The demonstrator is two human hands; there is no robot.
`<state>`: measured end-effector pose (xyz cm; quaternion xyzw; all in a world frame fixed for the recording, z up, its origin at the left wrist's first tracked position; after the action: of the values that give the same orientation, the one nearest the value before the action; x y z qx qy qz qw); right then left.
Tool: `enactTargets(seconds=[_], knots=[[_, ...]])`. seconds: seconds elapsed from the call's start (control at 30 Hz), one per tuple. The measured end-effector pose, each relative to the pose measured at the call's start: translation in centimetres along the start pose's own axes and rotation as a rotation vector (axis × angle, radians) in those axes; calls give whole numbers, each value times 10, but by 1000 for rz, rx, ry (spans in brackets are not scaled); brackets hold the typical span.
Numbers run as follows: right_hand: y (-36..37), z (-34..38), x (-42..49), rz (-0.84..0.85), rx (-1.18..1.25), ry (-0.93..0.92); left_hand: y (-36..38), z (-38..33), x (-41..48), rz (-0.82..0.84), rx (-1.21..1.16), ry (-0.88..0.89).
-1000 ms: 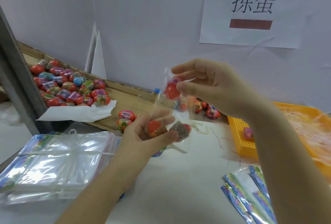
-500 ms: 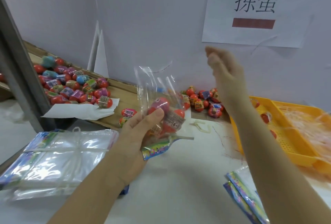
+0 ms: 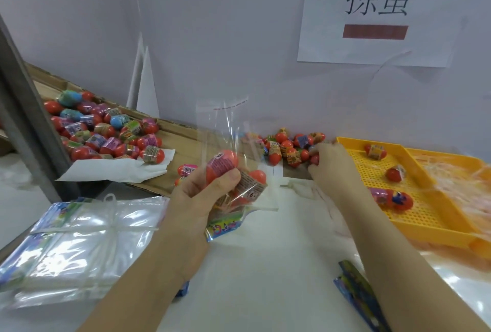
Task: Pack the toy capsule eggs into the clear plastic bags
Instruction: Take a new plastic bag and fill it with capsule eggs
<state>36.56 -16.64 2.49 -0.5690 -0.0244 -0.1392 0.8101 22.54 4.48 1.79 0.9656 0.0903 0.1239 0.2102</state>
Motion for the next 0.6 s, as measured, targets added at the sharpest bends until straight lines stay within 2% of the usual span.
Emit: enactTargets(seconds=[0.07,0.17,0.23,0.3,0.37,0.43,0.53,0.6], knots=[[-25,6,2,-25,200,-7,0,0,0,-11,6,8],[-68,22,-9,81,723,-75,1,-1,-1,-24,47,28],[-99,37,-27,124,950,-211,3,-1,-2,-19,62,31],[-124,54,-49,148,1044,-390,6,-2,-4,9,71,41],[-139,71,-71,185,1074,-544,10,-4,-5,46,67,57],[-141,84,-86,217,1001,-637,12,-7,-6,81,57,71],[-135,92,-94,115,737,-690,13,-10,-7,95,74,94],[-131,94,-95,89,644,-675,13,-10,-7,103,97,104]])
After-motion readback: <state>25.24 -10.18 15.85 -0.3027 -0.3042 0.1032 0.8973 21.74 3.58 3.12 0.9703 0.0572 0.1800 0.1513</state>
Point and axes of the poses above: each hand's wrist, its own x-axis towards the middle knuckle, its own y-axis out of the palm, z = x × y, the point moved 5 cm from there along x, towards the middle knuckle, and after that the axes turned 10 degrees about y, right-handed, at the moved point
